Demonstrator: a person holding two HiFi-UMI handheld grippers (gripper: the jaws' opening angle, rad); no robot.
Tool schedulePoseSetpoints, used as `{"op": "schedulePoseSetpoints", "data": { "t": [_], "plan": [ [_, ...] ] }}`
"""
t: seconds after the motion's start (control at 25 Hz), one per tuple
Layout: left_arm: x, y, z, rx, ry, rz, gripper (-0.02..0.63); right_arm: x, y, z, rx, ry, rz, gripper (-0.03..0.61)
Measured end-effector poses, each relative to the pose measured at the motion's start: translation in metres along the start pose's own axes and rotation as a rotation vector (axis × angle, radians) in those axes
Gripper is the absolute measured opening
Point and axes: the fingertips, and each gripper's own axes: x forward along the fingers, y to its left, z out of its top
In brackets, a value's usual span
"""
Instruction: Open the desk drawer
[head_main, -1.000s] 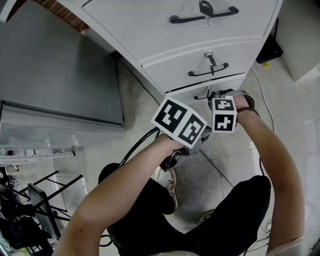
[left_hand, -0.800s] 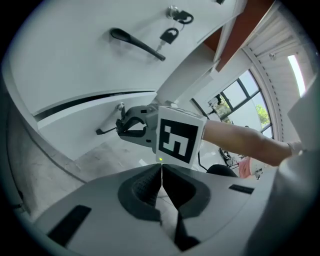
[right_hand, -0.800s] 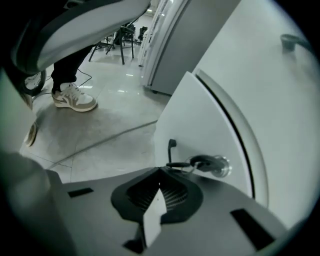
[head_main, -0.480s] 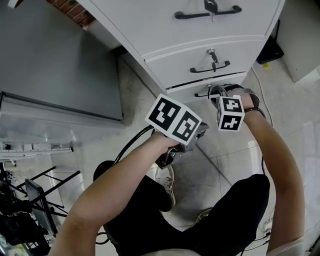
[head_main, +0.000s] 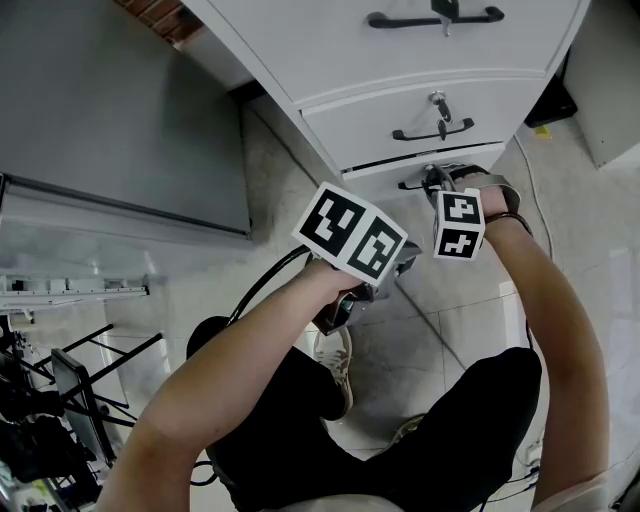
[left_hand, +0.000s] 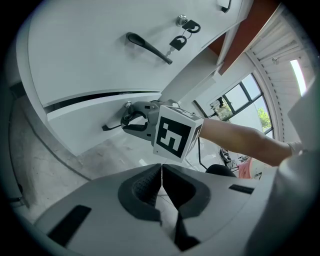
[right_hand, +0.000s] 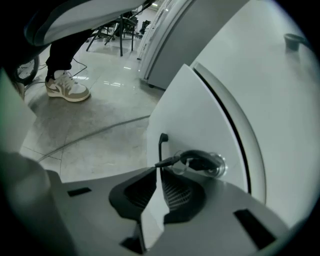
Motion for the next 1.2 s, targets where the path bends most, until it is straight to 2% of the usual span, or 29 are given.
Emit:
{"op": "schedulePoseSetpoints", "data": {
  "t": [0.08,0.32,1.2],
  "plan": [
    [0.001,0.0,0.0,0.002,0.006,0.0,0.009,0.001,-0.002,0.001,0.01,0.01,-0.013,0.031],
    [0.006,0.0,0.002,0.014,0.017,-0.004,0.009,0.001,-0.002,0.001,0.041,0.025,0.003,0.028],
    [-0.007,0.008,-0.004,0.011,-0.001,0.018,0.009,-0.004,0.005,0.005,0.025,0.011,-0.005,0.025]
  ]
}}
